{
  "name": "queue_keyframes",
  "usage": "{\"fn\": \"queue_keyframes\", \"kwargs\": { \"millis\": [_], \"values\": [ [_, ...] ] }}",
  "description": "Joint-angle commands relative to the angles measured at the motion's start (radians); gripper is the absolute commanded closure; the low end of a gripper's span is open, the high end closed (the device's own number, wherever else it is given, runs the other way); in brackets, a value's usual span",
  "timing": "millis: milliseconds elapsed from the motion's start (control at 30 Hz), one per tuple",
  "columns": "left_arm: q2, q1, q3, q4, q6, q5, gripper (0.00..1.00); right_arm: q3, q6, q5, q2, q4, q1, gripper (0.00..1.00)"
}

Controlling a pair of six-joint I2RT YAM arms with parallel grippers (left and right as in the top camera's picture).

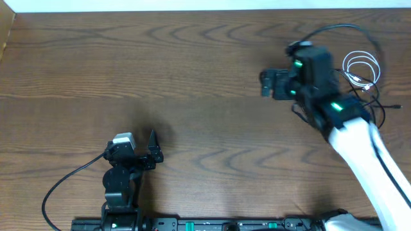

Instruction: Untangle cables

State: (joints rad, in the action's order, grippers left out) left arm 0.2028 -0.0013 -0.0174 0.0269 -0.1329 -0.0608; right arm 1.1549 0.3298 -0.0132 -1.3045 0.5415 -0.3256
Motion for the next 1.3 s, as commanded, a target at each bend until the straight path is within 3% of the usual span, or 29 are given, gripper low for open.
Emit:
{"fn": "queue_keyframes", "kwargs": {
  "millis": [0, 200, 400, 600, 1067, 1267],
  "values": [
    [0.000, -0.003, 0.013, 0.041, 0.009, 0.002, 0.02, 0.002, 0.006, -0.067, 0.197, 0.043, -0.014, 0.01],
    [0.000, -0.003, 0.013, 0.041, 0.009, 0.002, 0.02, 0.002, -0.015, -0.068, 0.414, 0.072, -0.014, 0.01],
    [0.000, -0.003, 0.013, 0.041, 0.009, 0.002, 0.02, -0.006, -0.025, -0.067, 0.495, 0.125, -0.013, 0.01],
    [0.000, -0.003, 0.013, 0.041, 0.009, 0.002, 0.02, -0.149, -0.035, -0.062, 0.592, 0.075, 0.037, 0.01],
    [-0.001, -0.003, 0.013, 0.041, 0.009, 0.002, 0.02, -0.817, -0.035, 0.032, 1.009, -0.596, 0.148, 0.01],
    [-0.001, -0.003, 0.013, 0.040, 0.009, 0.002, 0.02, -0.999, -0.040, 0.092, 1.143, -0.854, 0.213, 0.01]
  ]
}}
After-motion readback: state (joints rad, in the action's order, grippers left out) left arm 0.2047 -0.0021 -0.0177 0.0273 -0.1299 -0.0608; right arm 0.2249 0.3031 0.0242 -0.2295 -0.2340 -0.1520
